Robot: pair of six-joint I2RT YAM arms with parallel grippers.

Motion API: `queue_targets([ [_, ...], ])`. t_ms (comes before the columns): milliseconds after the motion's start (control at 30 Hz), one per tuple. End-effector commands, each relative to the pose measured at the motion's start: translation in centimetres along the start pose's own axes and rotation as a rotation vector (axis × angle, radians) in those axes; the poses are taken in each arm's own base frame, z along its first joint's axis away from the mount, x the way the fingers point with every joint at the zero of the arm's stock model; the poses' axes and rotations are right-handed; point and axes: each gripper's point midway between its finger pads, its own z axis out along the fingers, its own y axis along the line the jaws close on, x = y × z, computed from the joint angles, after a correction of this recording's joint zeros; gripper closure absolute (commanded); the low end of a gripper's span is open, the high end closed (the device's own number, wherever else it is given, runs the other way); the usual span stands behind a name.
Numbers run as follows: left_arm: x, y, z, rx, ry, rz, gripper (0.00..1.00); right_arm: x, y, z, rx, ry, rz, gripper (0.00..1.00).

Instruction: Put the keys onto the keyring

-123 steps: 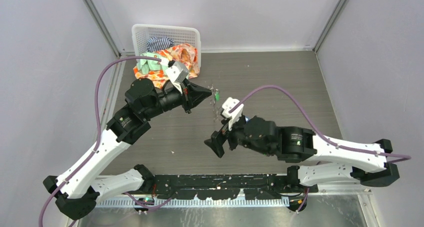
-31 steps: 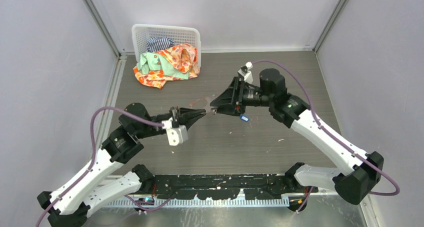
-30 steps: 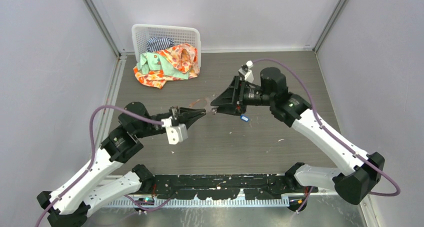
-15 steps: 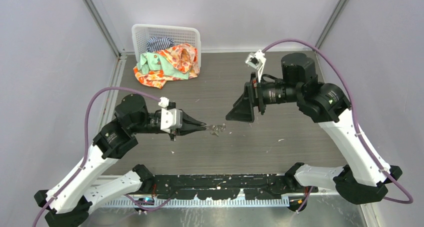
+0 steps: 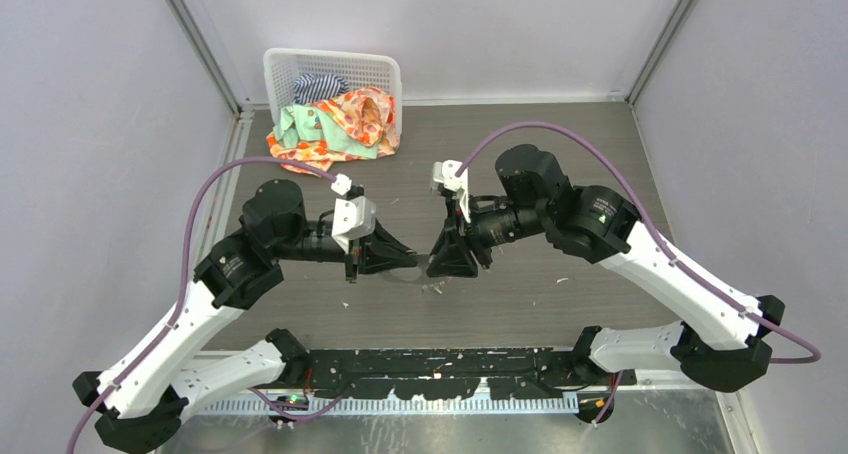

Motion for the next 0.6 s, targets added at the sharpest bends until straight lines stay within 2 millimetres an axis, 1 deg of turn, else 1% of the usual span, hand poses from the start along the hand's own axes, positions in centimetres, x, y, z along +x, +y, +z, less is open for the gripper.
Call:
queue_targets([
  [0,-3.3,-0.8,-0.3,0.034,-0.085,0.025,1.0,-2.5,0.3,-0.6,0.017,-0.131,-0.084,0.66],
  [167,-3.6,-0.9,-0.2,0.045,-0.092,0.018,1.0,-2.4,0.5,-0.1,0.027,-0.154,-0.102,0.95],
  [200,-3.6,-1.0,-0.2,0.045,-0.089,0.015,0.96,-2.3,0.4,-0.1,0.037,-0.155,-0.103,0.98],
  [233,-3.6,-1.0,-0.4,0.039,-0.085,0.011,0.87,-2.1,0.4,-0.3,0.047,-0.154,-0.101,0.99],
  [300,-3.6,-1.0,-0.7,0.026,-0.075,0.015,0.63,-1.7,0.3,-0.8,0.072,-0.153,-0.099,0.99],
  [400,-3.3,-1.1,-1.2,0.013,-0.057,0.069,0.54,-1.1,0.5,-1.6,0.085,-0.146,-0.099,0.99],
  [500,-2.9,-0.4,-1.7,-0.04,-0.053,0.143,0.53,-0.4,0.4,-1.6,0.087,-0.116,-0.09,0.99],
  [567,-2.6,-0.3,-1.9,-0.05,-0.058,0.207,0.53,-0.1,0.5,-1.4,0.081,-0.104,-0.083,0.99],
])
